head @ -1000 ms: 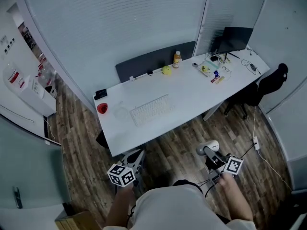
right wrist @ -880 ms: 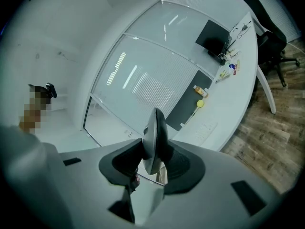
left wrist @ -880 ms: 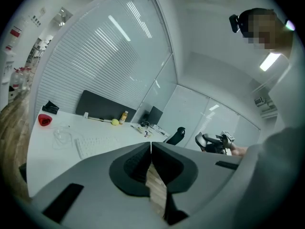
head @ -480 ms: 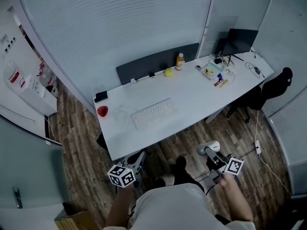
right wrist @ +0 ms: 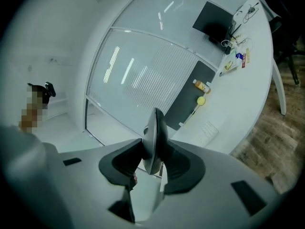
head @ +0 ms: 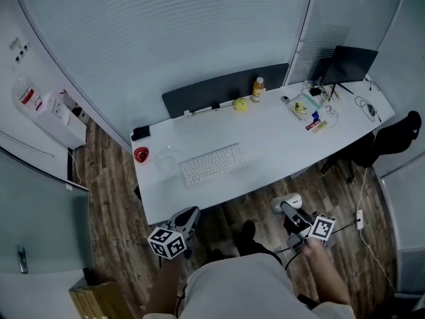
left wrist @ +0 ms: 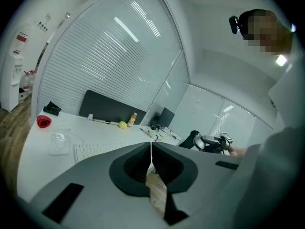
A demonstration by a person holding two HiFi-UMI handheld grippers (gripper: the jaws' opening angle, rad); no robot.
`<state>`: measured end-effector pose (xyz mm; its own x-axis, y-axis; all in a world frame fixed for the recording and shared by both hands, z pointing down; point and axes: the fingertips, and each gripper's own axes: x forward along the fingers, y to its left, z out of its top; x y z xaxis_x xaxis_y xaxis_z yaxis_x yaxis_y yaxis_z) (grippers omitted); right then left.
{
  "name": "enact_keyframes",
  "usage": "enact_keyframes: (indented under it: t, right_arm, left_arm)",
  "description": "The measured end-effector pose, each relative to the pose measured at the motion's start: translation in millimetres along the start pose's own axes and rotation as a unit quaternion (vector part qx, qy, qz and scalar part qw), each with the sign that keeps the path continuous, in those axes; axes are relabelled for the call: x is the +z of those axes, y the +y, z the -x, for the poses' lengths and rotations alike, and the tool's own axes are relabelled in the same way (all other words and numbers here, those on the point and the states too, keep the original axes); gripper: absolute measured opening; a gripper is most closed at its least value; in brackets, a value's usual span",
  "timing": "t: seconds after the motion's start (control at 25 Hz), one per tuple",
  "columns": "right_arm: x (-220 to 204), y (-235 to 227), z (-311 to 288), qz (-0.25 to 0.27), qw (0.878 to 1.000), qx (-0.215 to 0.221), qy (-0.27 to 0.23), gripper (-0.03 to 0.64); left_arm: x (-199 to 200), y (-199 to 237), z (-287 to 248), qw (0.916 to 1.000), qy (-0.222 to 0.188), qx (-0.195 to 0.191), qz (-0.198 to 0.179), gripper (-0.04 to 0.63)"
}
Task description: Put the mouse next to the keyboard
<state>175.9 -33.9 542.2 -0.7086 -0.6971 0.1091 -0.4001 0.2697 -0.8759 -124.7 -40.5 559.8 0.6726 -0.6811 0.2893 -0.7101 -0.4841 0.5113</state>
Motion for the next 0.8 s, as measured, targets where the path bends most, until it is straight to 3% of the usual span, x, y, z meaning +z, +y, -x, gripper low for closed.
enact_keyframes:
  t: [0.48, 0.8]
  right_arm:
    - [74.8, -48.7, -27.1, 0.005, 0.997, 0.032, 0.069, 0.149]
    - [100.4, -83.0, -41.6, 0.005, 0.993, 0.042, 0.114, 0.149]
  left_arm:
    - [4.2, -22.1, -74.0, 0.9986, -0.004, 0.051, 0.014, 0.021]
    - [0.4, -36.6, -113.1, 0.9969, -0.007, 0.075, 0.025, 0.021]
